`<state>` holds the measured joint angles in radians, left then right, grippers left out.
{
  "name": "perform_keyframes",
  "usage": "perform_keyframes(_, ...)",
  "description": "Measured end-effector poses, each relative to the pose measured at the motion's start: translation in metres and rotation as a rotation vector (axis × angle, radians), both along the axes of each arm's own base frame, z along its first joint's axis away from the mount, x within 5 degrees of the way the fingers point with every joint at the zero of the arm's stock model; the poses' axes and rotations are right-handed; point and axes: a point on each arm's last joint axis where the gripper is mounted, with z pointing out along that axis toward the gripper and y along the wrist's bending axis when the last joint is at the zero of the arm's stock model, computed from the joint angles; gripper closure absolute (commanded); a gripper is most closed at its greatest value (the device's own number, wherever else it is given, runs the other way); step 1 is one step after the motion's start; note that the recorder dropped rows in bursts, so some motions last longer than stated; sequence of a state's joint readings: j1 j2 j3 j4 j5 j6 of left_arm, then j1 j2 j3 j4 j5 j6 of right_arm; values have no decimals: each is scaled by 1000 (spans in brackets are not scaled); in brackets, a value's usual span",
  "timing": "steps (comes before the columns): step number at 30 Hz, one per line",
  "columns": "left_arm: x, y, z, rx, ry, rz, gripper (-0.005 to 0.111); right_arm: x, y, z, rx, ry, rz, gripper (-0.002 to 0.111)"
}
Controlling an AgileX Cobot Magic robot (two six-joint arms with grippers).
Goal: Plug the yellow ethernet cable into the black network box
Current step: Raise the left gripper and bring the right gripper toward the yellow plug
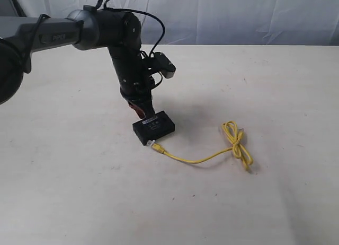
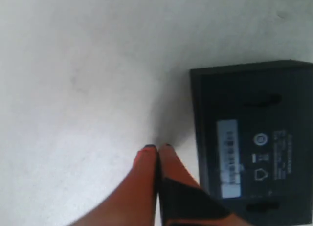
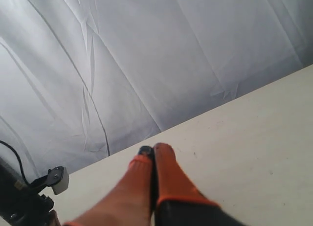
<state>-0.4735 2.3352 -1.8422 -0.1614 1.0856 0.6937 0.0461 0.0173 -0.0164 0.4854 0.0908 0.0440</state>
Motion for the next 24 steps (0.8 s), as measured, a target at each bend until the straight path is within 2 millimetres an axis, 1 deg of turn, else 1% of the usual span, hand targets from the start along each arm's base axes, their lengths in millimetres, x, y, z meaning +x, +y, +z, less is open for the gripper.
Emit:
perform_keyframes(2, 5, 9, 3, -4, -4, 45, 107, 2, 0, 10, -3, -1, 0, 109)
perform_keyframes(4, 10, 19, 7, -8, -9, 86, 107, 4, 0, 24, -13, -7, 0, 109)
perform_keyframes(5, 12, 24, 9, -10, -10, 108, 107, 7, 1, 35, -31, -6, 2, 109)
perform_keyframes(7, 17, 35, 14, -23, -16, 157, 107, 12, 2, 51, -90, 8, 15, 109)
perform_keyframes(10, 25, 55, 26, -68, -17, 247, 107, 28, 7, 83, -224, 85, 74, 109)
perform_keyframes(12, 29, 67, 35, -119, -17, 310, 107, 46, 12, 101, -323, 175, 146, 109)
perform_keyframes(13, 30, 74, 40, -151, -18, 347, 107, 53, 15, 106, -358, 223, 185, 109)
perform_keyframes(14, 31, 81, 44, -181, -23, 379, 107, 67, 17, 114, -404, 270, 226, 109)
perform_keyframes(16, 29, 91, 52, -222, -39, 424, 107, 86, 21, 122, -461, 347, 294, 109)
perform_keyframes(18, 23, 100, 57, -238, -59, 430, 107, 106, 24, 127, -507, 401, 345, 109)
perform_keyframes(21, 10, 100, 59, -270, -78, 406, 107, 132, 31, 129, -566, 466, 443, 109)
perform_keyframes(24, -1, 98, 58, -330, -81, 380, 107, 158, 49, 120, -620, 536, 602, 109)
